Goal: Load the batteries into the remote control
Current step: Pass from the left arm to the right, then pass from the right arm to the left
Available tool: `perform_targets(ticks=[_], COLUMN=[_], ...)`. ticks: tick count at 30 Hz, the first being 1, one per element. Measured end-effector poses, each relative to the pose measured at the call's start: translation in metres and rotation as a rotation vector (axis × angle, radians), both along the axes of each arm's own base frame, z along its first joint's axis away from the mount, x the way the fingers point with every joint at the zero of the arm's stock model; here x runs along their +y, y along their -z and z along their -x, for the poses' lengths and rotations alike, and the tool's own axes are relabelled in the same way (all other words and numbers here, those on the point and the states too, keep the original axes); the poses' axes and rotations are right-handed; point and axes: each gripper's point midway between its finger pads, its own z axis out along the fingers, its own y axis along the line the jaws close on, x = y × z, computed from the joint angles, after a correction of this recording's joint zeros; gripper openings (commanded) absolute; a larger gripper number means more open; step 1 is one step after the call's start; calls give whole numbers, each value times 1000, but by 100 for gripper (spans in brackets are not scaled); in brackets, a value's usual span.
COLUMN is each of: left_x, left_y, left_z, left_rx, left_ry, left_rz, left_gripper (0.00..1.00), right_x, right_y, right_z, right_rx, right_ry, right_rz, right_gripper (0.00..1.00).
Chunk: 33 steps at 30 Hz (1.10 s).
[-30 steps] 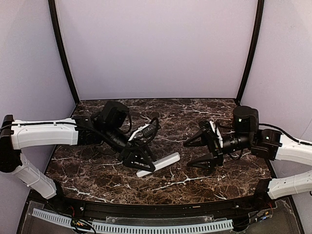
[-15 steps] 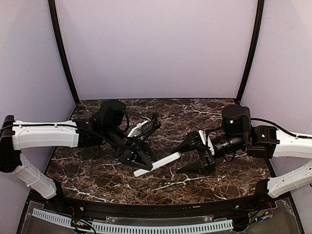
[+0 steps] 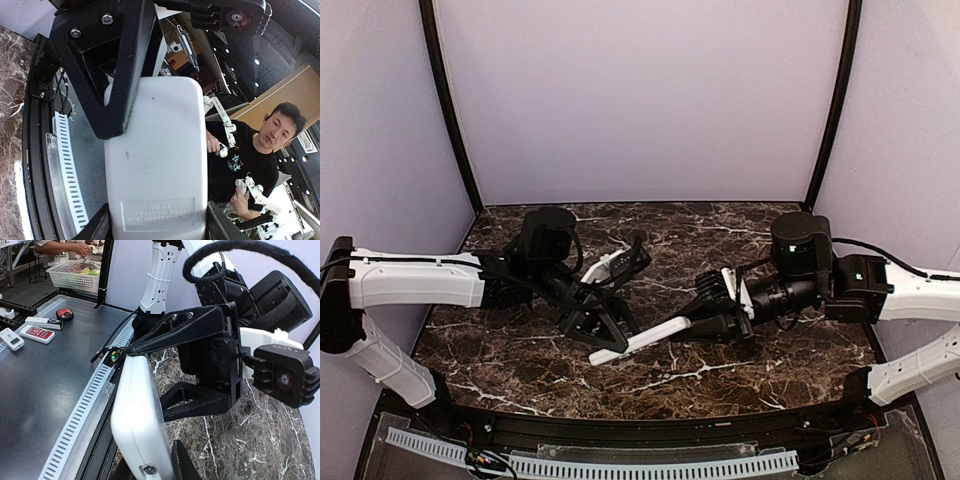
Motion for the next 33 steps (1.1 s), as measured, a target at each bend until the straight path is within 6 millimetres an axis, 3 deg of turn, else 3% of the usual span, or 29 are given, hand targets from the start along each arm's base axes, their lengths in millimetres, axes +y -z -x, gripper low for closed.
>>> perform_targets(ticks=[3, 4, 7, 11, 16, 20, 26, 33], left_x=[1, 2, 0, -5, 3, 13, 26, 13], left_y=[0, 0, 2, 3, -16, -29, -5, 28], left_z=[3, 3, 1, -19, -41, -61, -74, -58], left_rx=[25, 26, 5, -104, -313, -517, -737, -842], left_ry=[20, 21, 5, -114, -285, -421, -470, -376], left_rz=[-12, -13, -13, -17, -2, -11, -107, -176], left_gripper=[49, 59, 78, 90, 89, 80, 67, 59], right_x=[0, 1, 0, -2, -5, -9, -13, -10], right_y=[0, 0, 2, 9, 21, 32, 47, 84], right_z=[2, 3, 3, 1, -2, -14, -42, -41], right_rx=[-27, -32, -19, 32, 104, 206, 368, 511], right_ry=[-15, -18, -14, 20, 65, 130, 236, 249], right_rz=[-4, -4, 6, 39, 76, 109, 158, 295], right_gripper=[3, 1, 0, 0, 0, 0, 0, 0])
